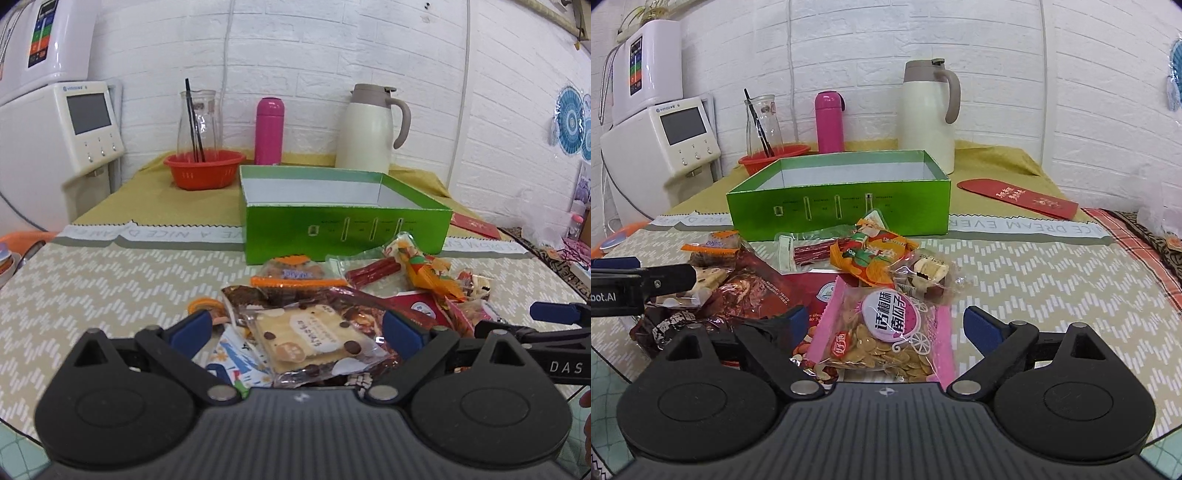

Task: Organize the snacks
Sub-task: 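Grasp the white chocolate-chip cookie packet with left gripper while right grasps pink seed bag, then carry both packets into the green box and open both grippers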

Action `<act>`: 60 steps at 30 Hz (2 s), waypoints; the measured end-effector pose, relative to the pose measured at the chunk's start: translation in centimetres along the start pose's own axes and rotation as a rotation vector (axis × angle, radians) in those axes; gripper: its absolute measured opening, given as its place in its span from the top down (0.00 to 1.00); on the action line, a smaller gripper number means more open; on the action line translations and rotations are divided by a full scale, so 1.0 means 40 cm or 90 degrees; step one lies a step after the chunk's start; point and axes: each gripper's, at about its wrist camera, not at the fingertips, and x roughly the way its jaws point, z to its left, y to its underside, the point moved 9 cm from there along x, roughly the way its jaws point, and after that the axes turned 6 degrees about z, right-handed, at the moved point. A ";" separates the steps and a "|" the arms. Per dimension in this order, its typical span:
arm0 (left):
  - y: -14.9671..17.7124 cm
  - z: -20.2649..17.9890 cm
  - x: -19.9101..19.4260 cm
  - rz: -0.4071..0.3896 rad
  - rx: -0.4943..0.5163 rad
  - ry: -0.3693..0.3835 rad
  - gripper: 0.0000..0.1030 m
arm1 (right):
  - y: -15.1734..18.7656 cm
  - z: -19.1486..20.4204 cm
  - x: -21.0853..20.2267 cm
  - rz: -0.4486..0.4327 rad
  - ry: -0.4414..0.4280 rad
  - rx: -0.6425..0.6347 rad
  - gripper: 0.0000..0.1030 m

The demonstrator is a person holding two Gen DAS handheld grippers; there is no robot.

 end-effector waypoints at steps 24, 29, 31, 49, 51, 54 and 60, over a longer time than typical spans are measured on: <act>0.006 0.010 0.023 0.006 -0.027 0.017 0.36 | 0.012 -0.007 0.064 0.048 -0.022 0.016 0.00; -0.011 0.014 -0.008 -0.020 -0.035 0.022 0.36 | 0.002 0.004 0.041 0.033 -0.010 0.001 0.10; -0.014 0.019 -0.017 -0.020 -0.041 0.023 0.36 | 0.003 0.008 0.036 0.035 -0.014 0.003 0.12; -0.043 0.031 -0.145 -0.080 -0.050 0.032 0.37 | -0.064 0.065 -0.118 -0.070 0.000 -0.048 0.24; -0.067 0.027 -0.154 -0.093 -0.043 0.032 0.37 | -0.083 0.073 -0.114 -0.072 -0.005 -0.059 0.25; -0.108 0.019 -0.155 -0.108 -0.029 0.037 0.37 | -0.117 0.080 -0.105 -0.079 -0.016 -0.069 0.27; -0.190 0.009 -0.118 -0.130 -0.016 0.040 0.37 | -0.201 0.080 -0.087 -0.120 -0.007 -0.091 0.32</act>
